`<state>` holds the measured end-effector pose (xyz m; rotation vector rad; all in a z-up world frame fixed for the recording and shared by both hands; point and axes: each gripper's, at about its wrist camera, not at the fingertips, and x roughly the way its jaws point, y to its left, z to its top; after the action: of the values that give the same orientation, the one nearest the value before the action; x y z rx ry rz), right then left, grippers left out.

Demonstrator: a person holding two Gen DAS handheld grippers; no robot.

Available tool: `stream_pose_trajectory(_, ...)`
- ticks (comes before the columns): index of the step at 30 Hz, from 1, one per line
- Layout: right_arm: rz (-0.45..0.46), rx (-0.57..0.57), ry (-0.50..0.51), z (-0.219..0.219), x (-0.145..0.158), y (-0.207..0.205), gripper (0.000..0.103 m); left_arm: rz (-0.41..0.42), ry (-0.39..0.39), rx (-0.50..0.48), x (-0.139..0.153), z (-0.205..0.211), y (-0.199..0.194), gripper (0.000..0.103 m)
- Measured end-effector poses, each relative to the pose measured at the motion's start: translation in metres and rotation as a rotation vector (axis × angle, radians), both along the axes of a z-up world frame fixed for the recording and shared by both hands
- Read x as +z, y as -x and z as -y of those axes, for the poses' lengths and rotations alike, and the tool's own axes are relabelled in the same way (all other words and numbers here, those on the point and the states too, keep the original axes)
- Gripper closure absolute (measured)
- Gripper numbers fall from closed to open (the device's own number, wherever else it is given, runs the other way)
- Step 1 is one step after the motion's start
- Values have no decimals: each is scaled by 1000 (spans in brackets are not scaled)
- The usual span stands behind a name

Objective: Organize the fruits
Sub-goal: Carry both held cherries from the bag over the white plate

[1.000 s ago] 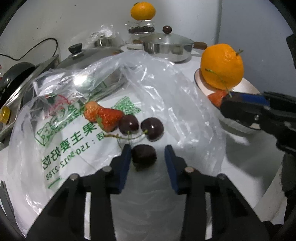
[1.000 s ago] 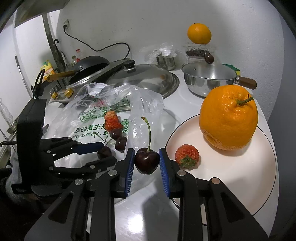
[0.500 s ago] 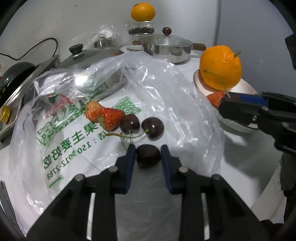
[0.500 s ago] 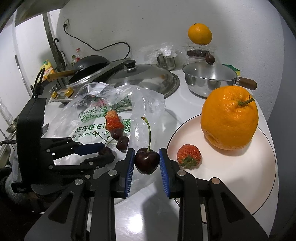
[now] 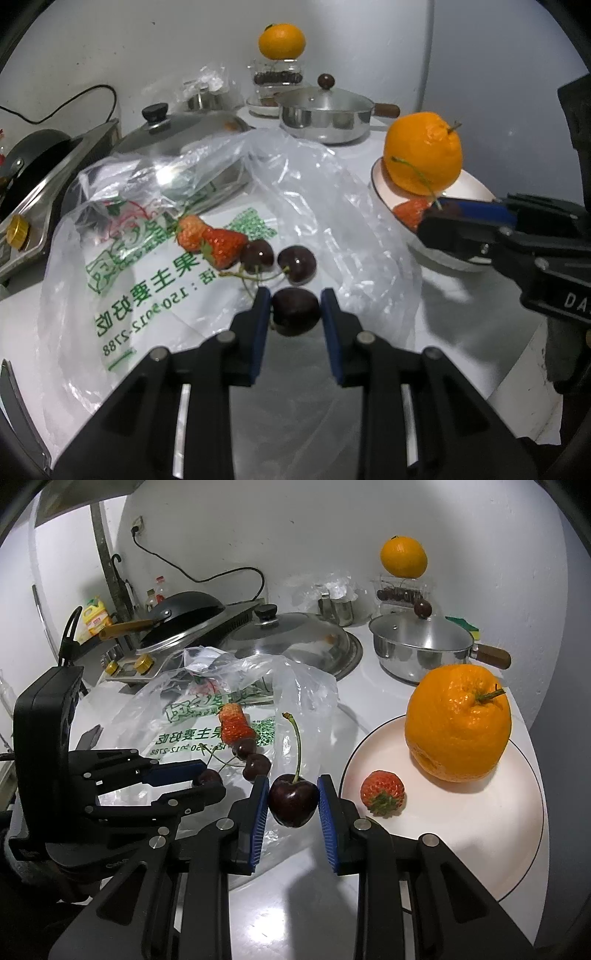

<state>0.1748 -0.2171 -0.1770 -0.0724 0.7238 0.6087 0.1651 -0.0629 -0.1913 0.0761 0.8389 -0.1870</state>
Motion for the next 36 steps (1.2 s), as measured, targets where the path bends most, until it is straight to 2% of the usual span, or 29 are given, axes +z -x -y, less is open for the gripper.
stream_pose_trajectory(18,49,-69,7,31,16,9,74,47,10,-28,23,15,7,74)
stream_pose_trajectory(36,64,-134,-2,78,20,12,74,75,4,-70,40,52,6,74)
